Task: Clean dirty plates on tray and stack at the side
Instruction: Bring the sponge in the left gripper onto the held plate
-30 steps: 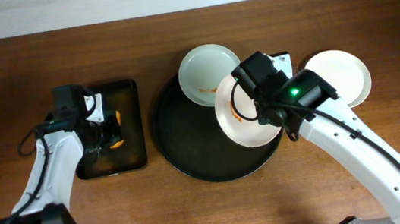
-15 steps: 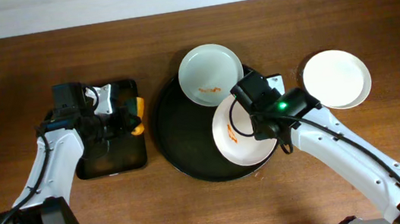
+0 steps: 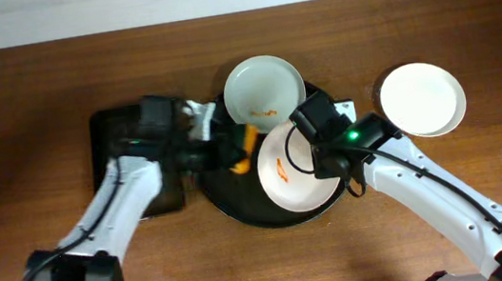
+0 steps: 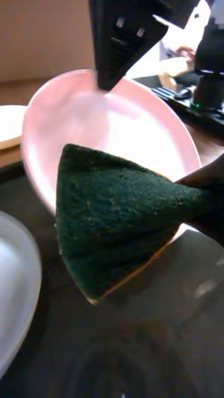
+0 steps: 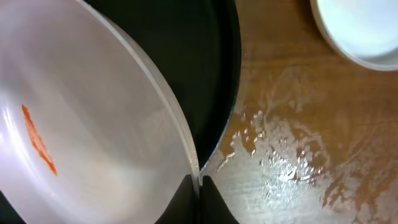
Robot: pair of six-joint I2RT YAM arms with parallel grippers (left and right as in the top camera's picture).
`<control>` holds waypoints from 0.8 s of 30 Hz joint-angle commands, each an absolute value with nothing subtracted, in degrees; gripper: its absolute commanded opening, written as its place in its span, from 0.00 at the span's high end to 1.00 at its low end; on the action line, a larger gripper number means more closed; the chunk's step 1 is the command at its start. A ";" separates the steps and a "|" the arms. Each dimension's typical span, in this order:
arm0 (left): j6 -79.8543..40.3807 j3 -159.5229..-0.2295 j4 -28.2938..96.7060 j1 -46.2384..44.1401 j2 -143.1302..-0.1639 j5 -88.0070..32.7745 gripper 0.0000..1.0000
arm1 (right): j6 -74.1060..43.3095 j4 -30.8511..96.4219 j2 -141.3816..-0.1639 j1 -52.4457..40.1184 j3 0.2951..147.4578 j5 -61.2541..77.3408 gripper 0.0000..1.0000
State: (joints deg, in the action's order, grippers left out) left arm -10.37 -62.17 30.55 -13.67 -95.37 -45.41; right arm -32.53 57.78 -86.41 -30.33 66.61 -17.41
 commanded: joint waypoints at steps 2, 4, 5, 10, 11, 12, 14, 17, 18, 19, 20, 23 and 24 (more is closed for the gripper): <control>-13.28 -63.09 29.47 -23.03 -95.48 -35.09 1.00 | -37.85 54.48 -85.86 -30.33 59.92 -16.34 0.96; -14.41 -63.09 27.99 -26.59 -95.57 -31.00 1.00 | -38.02 52.16 -85.86 -30.33 58.11 -13.30 0.96; -15.59 -63.05 26.85 -28.45 -95.72 -28.62 1.00 | -38.63 52.16 -85.86 -30.33 57.93 -12.93 0.96; -17.34 -63.02 24.10 -34.68 -97.89 -23.05 1.00 | -38.65 52.27 -85.86 -30.30 57.91 -8.91 0.96; -17.34 -62.98 24.14 -35.18 -98.96 -23.07 1.00 | -38.68 52.25 -85.86 -30.30 57.91 -7.66 0.96; -17.34 -62.98 24.12 -35.51 -100.03 -23.07 1.00 | -38.68 52.21 -85.86 -30.30 57.91 -6.74 0.96; -17.32 -62.98 24.32 -35.62 -102.15 -23.09 1.00 | -38.72 52.34 -85.86 -29.82 57.91 -6.00 0.96; -16.49 -62.94 24.34 -35.64 -103.42 -23.16 1.00 | -38.65 53.21 -85.86 -25.71 57.91 -5.56 0.96; -15.64 -62.94 24.36 -35.70 -103.42 -23.94 1.00 | -38.54 53.25 -85.86 -23.49 57.91 -4.75 0.96; -14.83 -62.94 24.34 -35.75 -103.42 -25.06 1.00 | -37.32 53.06 -85.86 -22.02 57.91 -4.34 0.96; -13.82 -62.94 24.47 -35.86 -103.42 -25.69 1.00 | -36.32 53.01 -85.86 -20.82 57.91 -4.32 0.96; -13.17 -62.94 24.23 -35.86 -103.50 -25.67 1.00 | -35.57 53.01 -85.86 -20.18 57.91 -4.34 0.96; -13.17 -62.94 24.21 -35.90 -103.61 -25.67 1.00 | -35.57 52.86 -85.89 -20.16 57.91 -4.54 0.96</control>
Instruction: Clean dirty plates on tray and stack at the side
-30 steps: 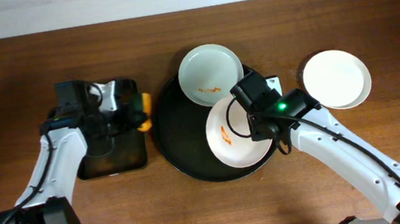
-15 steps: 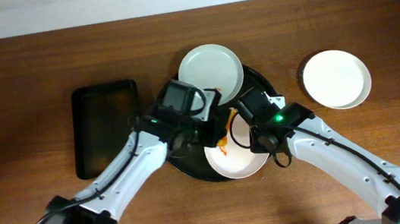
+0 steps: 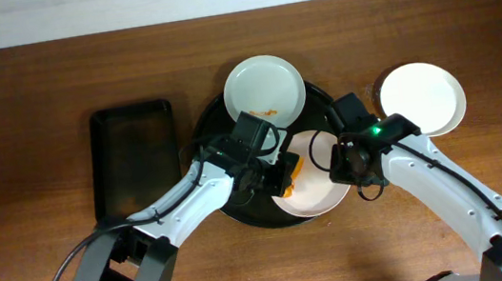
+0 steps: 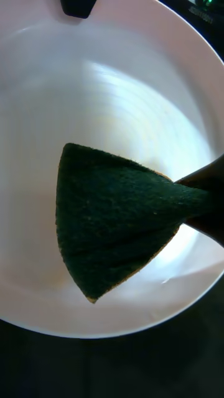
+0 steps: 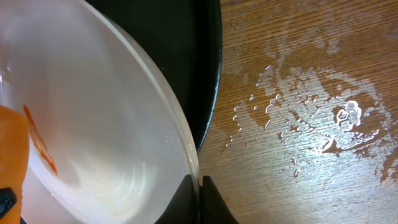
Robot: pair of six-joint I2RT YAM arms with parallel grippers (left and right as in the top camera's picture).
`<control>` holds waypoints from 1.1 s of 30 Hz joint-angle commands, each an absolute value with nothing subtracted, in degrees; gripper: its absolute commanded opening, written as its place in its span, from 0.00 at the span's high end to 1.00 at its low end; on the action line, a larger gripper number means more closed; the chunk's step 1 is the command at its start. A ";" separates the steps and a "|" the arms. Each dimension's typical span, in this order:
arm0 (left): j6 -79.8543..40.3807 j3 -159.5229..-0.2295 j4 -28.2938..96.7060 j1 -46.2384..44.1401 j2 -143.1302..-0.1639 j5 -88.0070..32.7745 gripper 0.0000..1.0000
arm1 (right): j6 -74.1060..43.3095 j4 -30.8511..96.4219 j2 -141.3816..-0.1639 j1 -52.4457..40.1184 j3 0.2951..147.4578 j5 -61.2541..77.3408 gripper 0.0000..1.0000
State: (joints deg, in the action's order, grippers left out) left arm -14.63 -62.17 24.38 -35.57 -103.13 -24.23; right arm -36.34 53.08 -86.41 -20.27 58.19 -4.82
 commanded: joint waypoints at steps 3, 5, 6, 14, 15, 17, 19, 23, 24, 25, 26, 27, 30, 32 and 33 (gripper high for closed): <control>-12.12 -62.94 23.27 -36.16 -103.66 -25.69 1.00 | -35.35 52.86 -85.91 -20.16 57.89 -4.51 0.96; -8.14 -62.94 22.94 -36.84 -103.96 -25.67 1.00 | -35.38 52.86 -85.97 -20.16 57.74 -4.49 0.96; -6.37 -62.92 22.94 -37.26 -104.38 -25.67 1.00 | -35.38 52.86 -85.97 -20.16 57.74 -4.47 0.96; 4.21 -62.83 21.58 -40.14 -110.28 -24.88 1.00 | -34.72 53.06 -85.97 -20.16 57.74 -4.36 0.96; 4.21 -62.83 21.65 -40.14 -110.69 -23.44 1.00 | -34.70 53.06 -85.97 -20.16 57.74 -4.12 0.96; 4.21 -62.83 21.58 -40.14 -111.98 -20.45 1.00 | -33.23 52.90 -85.97 -20.16 57.74 -2.39 0.96; 4.19 -62.83 21.26 -40.14 -113.54 -19.22 1.00 | -33.21 52.97 -85.97 -20.16 57.74 -2.09 0.96; 4.19 -62.83 20.16 -40.14 -113.91 -14.66 1.00 | -32.80 53.12 -85.97 -20.16 57.74 -2.11 0.96; 4.19 -62.83 20.16 -40.14 -113.91 -13.04 1.00 | -32.77 53.12 -85.97 -20.16 57.74 -2.11 0.96; 4.19 -62.83 20.16 -40.12 -113.91 -11.90 1.00 | -32.77 53.15 -85.97 -20.16 57.74 -2.11 0.96; 4.19 -62.83 20.12 -40.10 -113.91 -11.90 1.00 | -32.56 53.15 -85.97 -20.16 57.74 -2.09 0.96; 4.19 -62.83 19.99 -40.07 -113.91 -11.90 1.00 | -31.88 53.12 -85.97 -20.16 57.74 -2.11 0.96; 4.19 -62.83 19.97 -40.07 -113.89 -11.66 1.00 | -31.70 53.10 -85.97 -20.16 57.74 -2.13 0.96; 4.16 -63.00 19.94 -40.07 -113.89 -11.73 1.00 | -29.91 49.60 -85.97 -20.16 56.62 -2.09 0.82; 4.16 -63.35 19.97 -40.07 -113.86 -11.73 1.00 | -29.28 47.88 -86.17 -20.16 55.86 -1.85 0.75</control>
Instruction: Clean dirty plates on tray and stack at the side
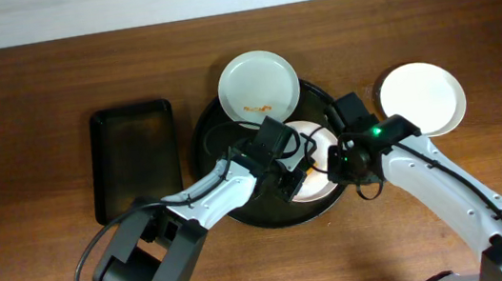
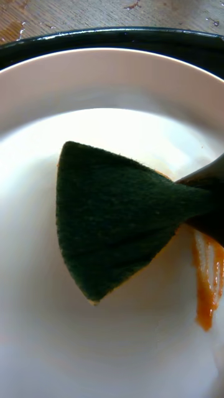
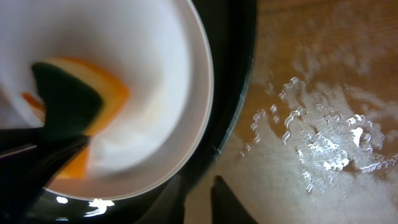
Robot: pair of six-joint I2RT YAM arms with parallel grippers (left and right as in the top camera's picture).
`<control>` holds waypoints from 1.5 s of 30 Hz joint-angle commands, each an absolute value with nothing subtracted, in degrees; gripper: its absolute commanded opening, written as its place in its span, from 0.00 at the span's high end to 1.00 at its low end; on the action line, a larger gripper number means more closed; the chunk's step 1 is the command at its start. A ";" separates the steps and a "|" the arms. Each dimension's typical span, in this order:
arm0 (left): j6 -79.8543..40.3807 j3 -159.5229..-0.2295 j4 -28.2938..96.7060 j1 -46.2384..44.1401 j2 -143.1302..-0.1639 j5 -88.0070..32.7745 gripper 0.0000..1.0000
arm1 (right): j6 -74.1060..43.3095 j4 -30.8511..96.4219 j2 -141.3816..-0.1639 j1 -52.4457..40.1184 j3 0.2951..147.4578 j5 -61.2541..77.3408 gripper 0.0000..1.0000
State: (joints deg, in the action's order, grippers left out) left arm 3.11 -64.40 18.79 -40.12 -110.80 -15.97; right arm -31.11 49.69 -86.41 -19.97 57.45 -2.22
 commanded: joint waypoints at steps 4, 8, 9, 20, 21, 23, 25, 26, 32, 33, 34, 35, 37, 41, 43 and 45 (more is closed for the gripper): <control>4.19 -63.70 20.53 -40.07 -113.89 -11.68 1.00 | -28.21 41.36 -89.71 -20.16 52.34 -1.67 0.70; 4.19 -63.70 20.84 -40.07 -113.89 -11.51 1.00 | -26.39 35.29 -94.52 -20.16 50.68 -1.52 0.70; 4.19 -63.70 21.06 -40.07 -113.89 -11.46 1.00 | -26.39 34.59 -95.26 -20.16 50.68 -1.54 0.70; 4.21 -63.70 23.14 -40.07 -113.89 -6.13 1.00 | -28.97 33.80 -97.25 -15.59 50.39 0.93 0.96; 4.21 -63.70 23.14 -40.07 -113.89 -6.13 1.00 | -28.97 33.67 -97.60 -14.85 50.35 1.13 0.96; 4.21 -63.70 23.11 -40.07 -113.89 -6.13 1.00 | -28.95 32.93 -98.61 -14.13 50.30 1.80 0.96; 4.21 -63.70 23.18 -40.07 -113.89 -6.11 1.00 | -29.04 32.60 -99.88 -14.15 50.28 1.96 0.96; 4.21 -63.70 23.18 -40.07 -113.89 -6.09 1.00 | -29.41 32.51 -100.57 -14.15 50.28 1.93 0.96; 4.21 -63.53 23.40 -40.07 -113.91 -1.08 1.00 | -30.06 32.56 -100.79 -14.11 50.28 1.93 0.96; 4.21 -63.31 23.20 -40.07 -113.91 2.00 1.00 | -30.06 32.56 -100.79 -14.11 50.28 1.96 0.96; 4.19 -63.22 22.87 -39.97 -113.91 3.44 1.00 | -30.04 32.58 -100.79 -14.11 50.28 1.96 0.96; 4.19 -63.20 22.52 -39.86 -113.91 3.46 1.00 | -30.04 32.56 -100.79 -14.11 50.28 2.02 0.96; 4.19 -63.20 22.33 -39.86 -113.89 3.42 1.00 | -28.27 32.12 -100.79 -14.11 50.30 3.75 0.92; 4.21 -62.72 22.33 -39.97 -114.32 2.81 1.00 | -27.03 30.74 -100.77 -14.11 50.30 4.71 0.64; 4.19 -62.72 22.28 -39.97 -115.00 2.68 1.00 | -26.11 30.39 -100.77 -14.11 50.30 5.45 0.54; 4.21 -62.72 22.15 -39.97 -115.24 2.59 1.00 | -26.15 30.13 -100.73 -14.09 50.35 5.45 0.52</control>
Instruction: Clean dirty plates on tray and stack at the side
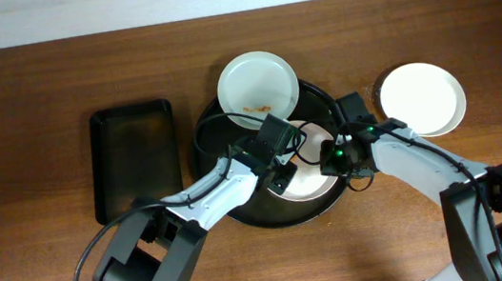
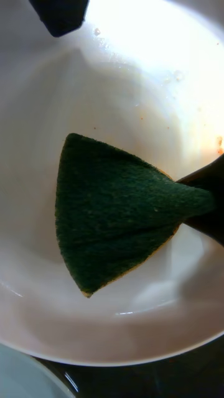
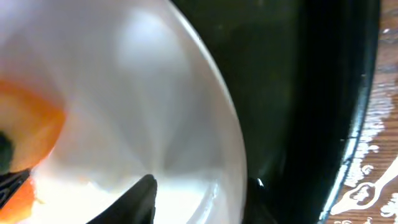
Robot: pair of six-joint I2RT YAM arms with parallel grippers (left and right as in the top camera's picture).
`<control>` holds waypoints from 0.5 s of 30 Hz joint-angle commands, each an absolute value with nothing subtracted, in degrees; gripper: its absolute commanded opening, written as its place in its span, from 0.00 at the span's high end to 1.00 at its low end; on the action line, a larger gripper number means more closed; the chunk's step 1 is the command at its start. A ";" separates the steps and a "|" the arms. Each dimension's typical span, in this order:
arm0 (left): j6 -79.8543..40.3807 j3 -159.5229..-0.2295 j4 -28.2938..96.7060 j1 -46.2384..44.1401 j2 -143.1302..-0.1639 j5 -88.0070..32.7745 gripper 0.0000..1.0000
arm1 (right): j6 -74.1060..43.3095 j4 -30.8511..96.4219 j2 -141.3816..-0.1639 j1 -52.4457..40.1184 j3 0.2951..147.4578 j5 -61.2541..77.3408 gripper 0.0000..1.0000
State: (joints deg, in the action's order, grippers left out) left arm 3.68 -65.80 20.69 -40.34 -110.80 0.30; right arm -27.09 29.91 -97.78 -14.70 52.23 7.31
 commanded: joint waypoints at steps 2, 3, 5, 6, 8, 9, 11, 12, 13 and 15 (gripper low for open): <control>4.21 -62.72 22.15 -39.97 -115.24 2.61 1.00 | -26.13 30.11 -100.31 -13.78 50.96 5.63 0.45; 4.21 -62.72 22.15 -39.97 -115.24 2.61 1.00 | -26.06 30.15 -99.96 -13.21 51.57 5.80 0.43; 4.21 -62.72 22.15 -39.97 -115.24 2.59 1.00 | -25.26 30.15 -99.24 -11.79 52.53 7.46 0.41; 4.21 -62.72 22.15 -39.97 -115.24 2.61 1.00 | -24.29 30.13 -98.80 -11.00 52.84 9.19 0.40; 4.21 -62.72 22.15 -39.97 -115.24 2.59 1.00 | -23.55 30.11 -97.89 -8.60 52.95 11.51 0.39; 4.21 -62.72 22.15 -39.97 -115.24 2.59 1.00 | -22.41 29.95 -97.82 -7.62 52.95 12.93 0.36; 4.21 -62.72 22.15 -39.97 -115.24 2.59 1.00 | -19.99 30.26 -97.82 -6.07 52.95 16.32 0.34; 4.21 -62.72 22.13 -39.97 -115.24 2.59 1.00 | -19.94 30.85 -97.82 -5.87 52.95 16.25 0.33; 4.21 -62.72 22.11 -39.97 -115.24 2.59 1.00 | -19.97 32.03 -97.84 -5.87 52.93 15.81 0.34; 4.19 -62.72 22.11 -39.97 -115.24 2.55 1.00 | -19.99 34.09 -97.86 -6.09 52.36 13.80 0.35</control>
